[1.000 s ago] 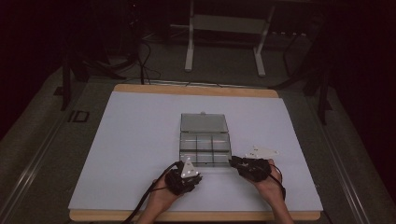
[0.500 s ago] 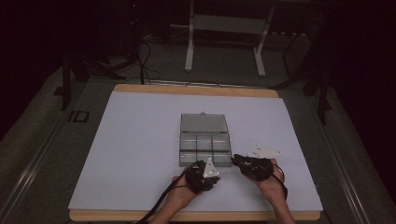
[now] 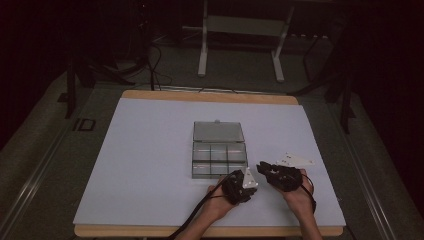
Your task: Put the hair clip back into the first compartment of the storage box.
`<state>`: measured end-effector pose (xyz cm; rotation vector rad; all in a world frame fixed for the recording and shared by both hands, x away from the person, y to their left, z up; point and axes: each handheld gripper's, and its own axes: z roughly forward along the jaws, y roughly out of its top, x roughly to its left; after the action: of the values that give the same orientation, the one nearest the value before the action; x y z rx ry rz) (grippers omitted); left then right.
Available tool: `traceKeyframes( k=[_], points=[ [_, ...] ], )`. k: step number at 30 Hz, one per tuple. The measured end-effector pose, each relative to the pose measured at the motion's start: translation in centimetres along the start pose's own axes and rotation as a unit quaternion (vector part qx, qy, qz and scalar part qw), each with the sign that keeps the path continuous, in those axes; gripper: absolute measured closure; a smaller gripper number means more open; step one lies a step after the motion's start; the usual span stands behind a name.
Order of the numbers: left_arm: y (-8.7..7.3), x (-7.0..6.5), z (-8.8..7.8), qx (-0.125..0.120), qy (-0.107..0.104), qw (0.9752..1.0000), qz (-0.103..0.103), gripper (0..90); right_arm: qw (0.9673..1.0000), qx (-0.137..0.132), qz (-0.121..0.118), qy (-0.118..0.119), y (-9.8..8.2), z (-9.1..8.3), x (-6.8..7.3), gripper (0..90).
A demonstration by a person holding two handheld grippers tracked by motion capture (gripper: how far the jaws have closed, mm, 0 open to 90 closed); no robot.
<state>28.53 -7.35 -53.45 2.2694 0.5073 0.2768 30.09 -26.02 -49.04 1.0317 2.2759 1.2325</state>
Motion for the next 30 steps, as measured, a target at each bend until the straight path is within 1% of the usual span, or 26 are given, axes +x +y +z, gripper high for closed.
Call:
traceKeyframes(
  k=[1,2,3,6,7,9,12,18,21,24,25,26,27,28,30],
  points=[
    [0.0,0.0,0.0,0.0,0.0,1.0,0.0,73.8,1.0,0.0,0.0,0.0,0.0,0.0,0.0,76.5],
    [-0.2,0.1,-0.4,-0.008,0.003,0.9999,-0.008,73.8,1.0,-0.001,0.001,-0.001,0.0,-0.1,-0.1,76.5],
    [-0.2,0.2,-0.7,-0.01,0.004,0.9999,-0.008,70.7,1.0,0.0,0.003,-0.002,0.0,-0.1,-0.2,76.3],
    [-0.5,0.5,-1.8,-0.022,0.008,0.9996,-0.015,68.0,1.0,-0.001,0.003,-0.003,0.0,-0.2,-0.2,75.6],
    [-0.8,0.6,-2.5,-0.028,0.011,0.9994,-0.017,67.6,1.0,-0.001,0.003,-0.003,0.0,-0.2,-0.1,75.2],
    [-1.1,0.8,-3.4,-0.033,0.015,0.9992,-0.015,67.4,1.0,0.004,0.001,-0.002,0.0,-0.2,0.1,73.6],
    [-1.6,1.2,-4.9,-0.042,0.025,0.9986,-0.019,66.4,0.9999,0.011,-0.006,0.007,0.0,-0.3,0.4,71.6],
    [-2.8,2.4,-8.2,-0.064,0.05,0.9962,-0.032,66.1,0.9995,0.019,-0.013,0.02,0.2,-0.4,1.3,67.5],
    [-3.4,3.2,-10.0,-0.072,0.068,0.9943,-0.038,65.9,0.9993,0.024,-0.014,0.027,0.0,-0.4,1.8,66.4],
    [-4.0,4.1,-11.4,-0.079,0.087,0.9918,-0.05,65.6,0.9989,0.027,-0.017,0.035,-0.2,-0.4,2.3,66.7],
    [-4.2,4.4,-11.8,-0.08,0.093,0.991,-0.053,65.4,0.9988,0.028,-0.02,0.034,-0.2,-0.4,2.6,66.8],
    [-4.2,4.4,-11.8,-0.08,0.093,0.991,-0.053,65.2,0.9988,0.028,-0.02,0.034,-0.2,-0.4,2.6,66.8],
    [-4.7,5.1,-12.6,-0.079,0.107,0.9892,-0.062,65.2,0.9987,0.029,-0.022,0.036,-0.3,-0.3,2.8,66.5],
    [-5.2,5.9,-13.3,-0.082,0.12,0.9866,-0.074,65.1,0.9983,0.035,-0.022,0.042,-0.7,0.0,3.3,65.5],
    [-5.8,6.5,-14.0,-0.084,0.132,0.9838,-0.087,65.2,0.9982,0.035,-0.021,0.044,-0.9,0.3,3.6,66.5]
  ],
)
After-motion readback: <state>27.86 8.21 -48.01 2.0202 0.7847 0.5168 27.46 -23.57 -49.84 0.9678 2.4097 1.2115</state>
